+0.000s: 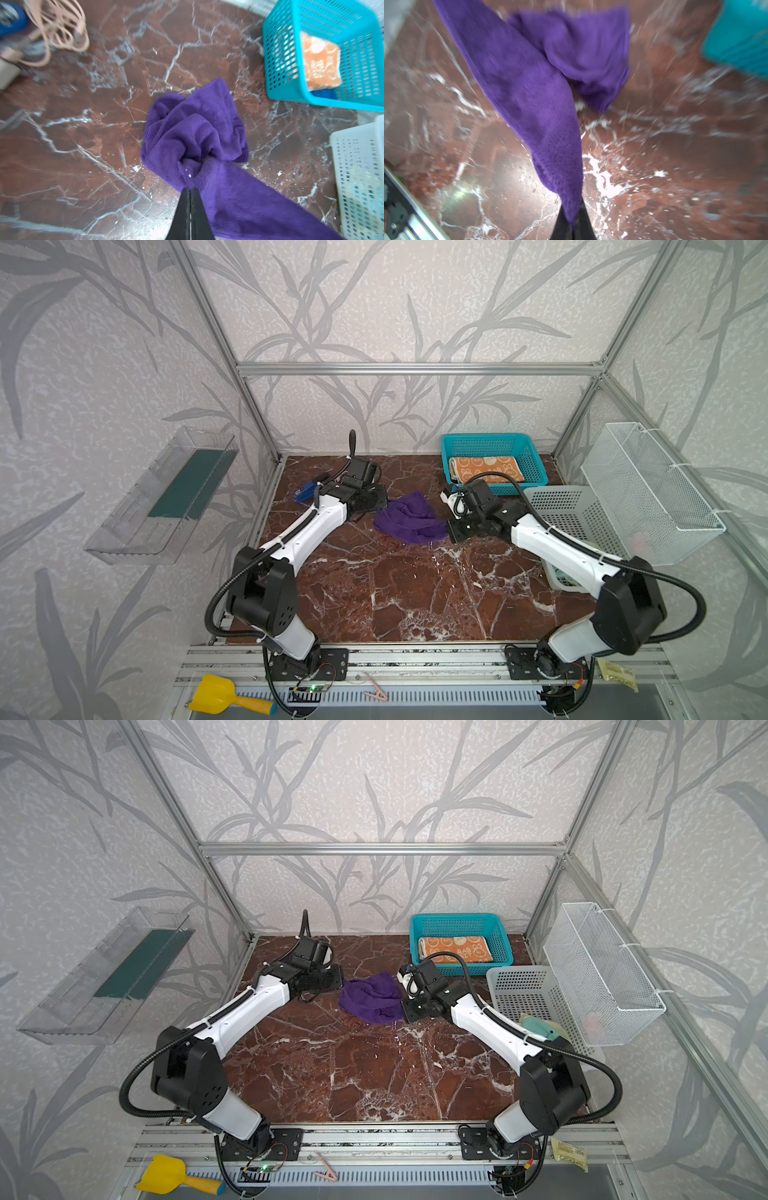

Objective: Fold and stack the towels
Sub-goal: 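Lift the purple towel high with both grippers, spreading its corners apart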

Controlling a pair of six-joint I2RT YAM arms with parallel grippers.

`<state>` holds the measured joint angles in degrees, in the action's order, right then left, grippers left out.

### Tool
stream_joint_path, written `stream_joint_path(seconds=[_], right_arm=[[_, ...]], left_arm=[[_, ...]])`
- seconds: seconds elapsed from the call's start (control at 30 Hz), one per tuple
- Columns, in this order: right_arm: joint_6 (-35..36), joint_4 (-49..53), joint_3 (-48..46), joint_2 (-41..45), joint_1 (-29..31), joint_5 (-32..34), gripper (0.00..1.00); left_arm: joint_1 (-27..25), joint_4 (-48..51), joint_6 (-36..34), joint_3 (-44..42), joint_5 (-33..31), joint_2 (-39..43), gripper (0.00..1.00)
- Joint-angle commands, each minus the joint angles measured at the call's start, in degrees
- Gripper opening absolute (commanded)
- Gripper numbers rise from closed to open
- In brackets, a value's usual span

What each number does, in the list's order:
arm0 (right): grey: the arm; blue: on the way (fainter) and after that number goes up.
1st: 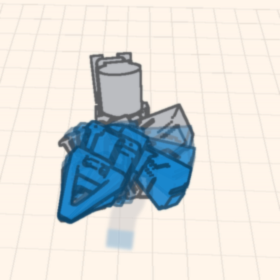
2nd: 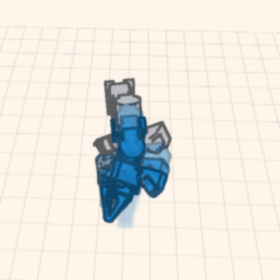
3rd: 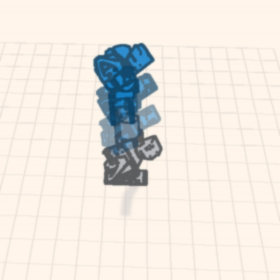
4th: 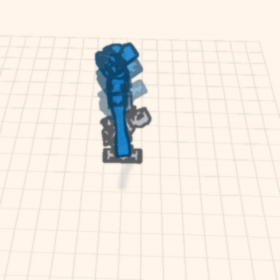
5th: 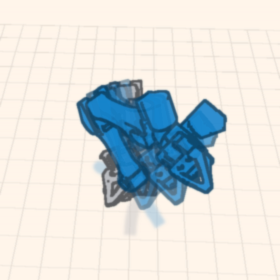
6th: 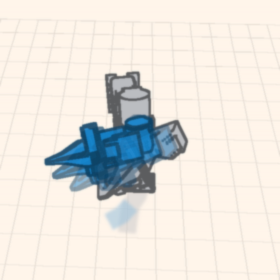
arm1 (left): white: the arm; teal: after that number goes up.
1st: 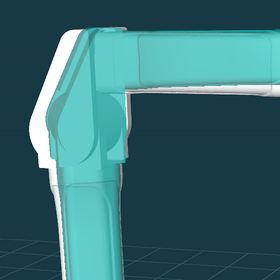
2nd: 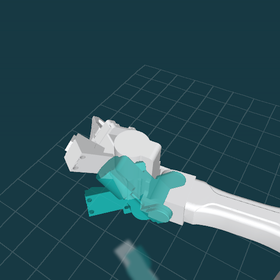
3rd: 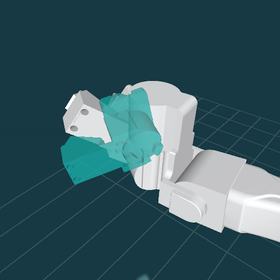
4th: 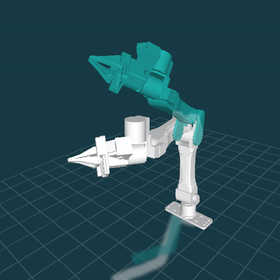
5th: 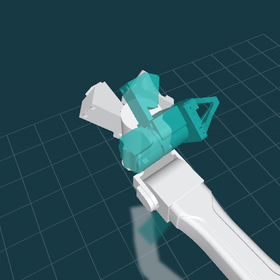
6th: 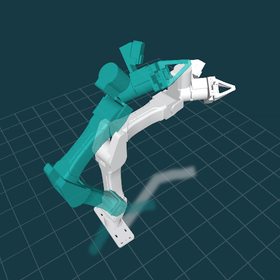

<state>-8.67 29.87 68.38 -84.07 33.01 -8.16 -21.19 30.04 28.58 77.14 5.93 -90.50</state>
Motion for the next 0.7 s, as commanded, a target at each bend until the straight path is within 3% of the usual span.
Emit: stream_joint_path(seconds=[0.0,0.2,0.47,0.67], right_arm=[[1.3,2.8,3.0,7.4,0.1,6.3,0.00],[4.2,4.8,14.5,15.9,0.1,12.7,0.00],[7.9,11.8,35.2,19.5,1.0,10.1,0.00],[9.0,21.9,54.9,14.3,1.2,4.6,0.00]], left_arm=[[0.4,2.6,-4.0,5.1,-3.1,6.9,0.00],[0.4,3.1,-7.8,12.6,-7.8,15.9,0.00],[0.1,-1.1,-8.9,19.4,-8.1,28.0,0.00],[-0.2,0.5,-8.5,28.2,-2.1,29.7,0.00]])
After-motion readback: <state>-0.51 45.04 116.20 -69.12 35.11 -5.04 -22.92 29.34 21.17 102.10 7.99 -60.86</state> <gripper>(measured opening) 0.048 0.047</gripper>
